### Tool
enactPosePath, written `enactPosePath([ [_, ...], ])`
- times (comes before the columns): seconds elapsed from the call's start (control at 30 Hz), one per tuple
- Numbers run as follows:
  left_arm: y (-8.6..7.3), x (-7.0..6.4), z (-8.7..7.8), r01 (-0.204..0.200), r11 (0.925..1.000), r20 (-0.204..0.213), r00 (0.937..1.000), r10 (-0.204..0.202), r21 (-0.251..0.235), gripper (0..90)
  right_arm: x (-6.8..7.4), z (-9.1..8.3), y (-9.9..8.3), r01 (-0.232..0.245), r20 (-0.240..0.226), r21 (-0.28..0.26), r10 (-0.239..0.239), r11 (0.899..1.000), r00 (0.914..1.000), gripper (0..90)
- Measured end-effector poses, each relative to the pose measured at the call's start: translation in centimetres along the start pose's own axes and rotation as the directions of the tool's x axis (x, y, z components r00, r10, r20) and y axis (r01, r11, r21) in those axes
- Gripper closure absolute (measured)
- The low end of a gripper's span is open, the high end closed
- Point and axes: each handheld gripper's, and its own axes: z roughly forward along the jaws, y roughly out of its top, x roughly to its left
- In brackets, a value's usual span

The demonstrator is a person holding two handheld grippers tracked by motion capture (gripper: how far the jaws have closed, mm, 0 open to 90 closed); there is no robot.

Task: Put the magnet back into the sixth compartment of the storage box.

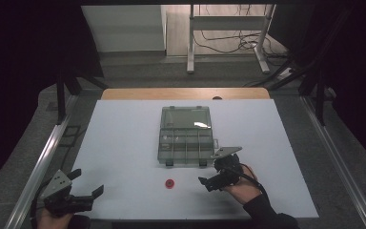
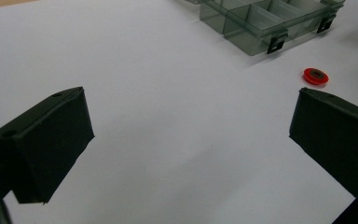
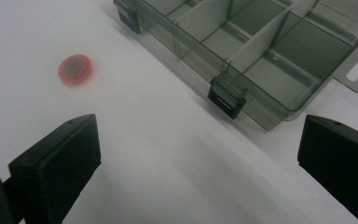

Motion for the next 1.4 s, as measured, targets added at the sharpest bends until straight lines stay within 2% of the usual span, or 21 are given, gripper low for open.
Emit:
enactPosePath([
  [0.33,0.0,0.0,0.0,-0.001,1.0,0.001,1.0,0.001,0.001,0.1,0.5,0.6,0.6,0.029,-0.013,0.005,-0.029,1.0,0.9995,0.0],
  [0.53,0.0,0.0,0.0,-0.003,1.0,0.001,1.0,0.003,0.002,0.1,0.8,1.1,1.0,0.024,-0.023,0.018,-0.024,1.0,0.9995,0.0],
  [0.8,0.0,0.0,0.0,-0.003,1.0,0.003,1.0,0.003,0.002,0.0,1.3,1.8,1.4,0.044,-0.028,0.037,-0.043,0.998,0.9987,0.0],
  [1.4,0.0,0.0,0.0,-0.008,1.0,0.004,1.0,0.008,0.004,0.1,1.6,3.0,2.0,0.043,-0.037,0.054,-0.041,0.998,0.9985,0.0],
])
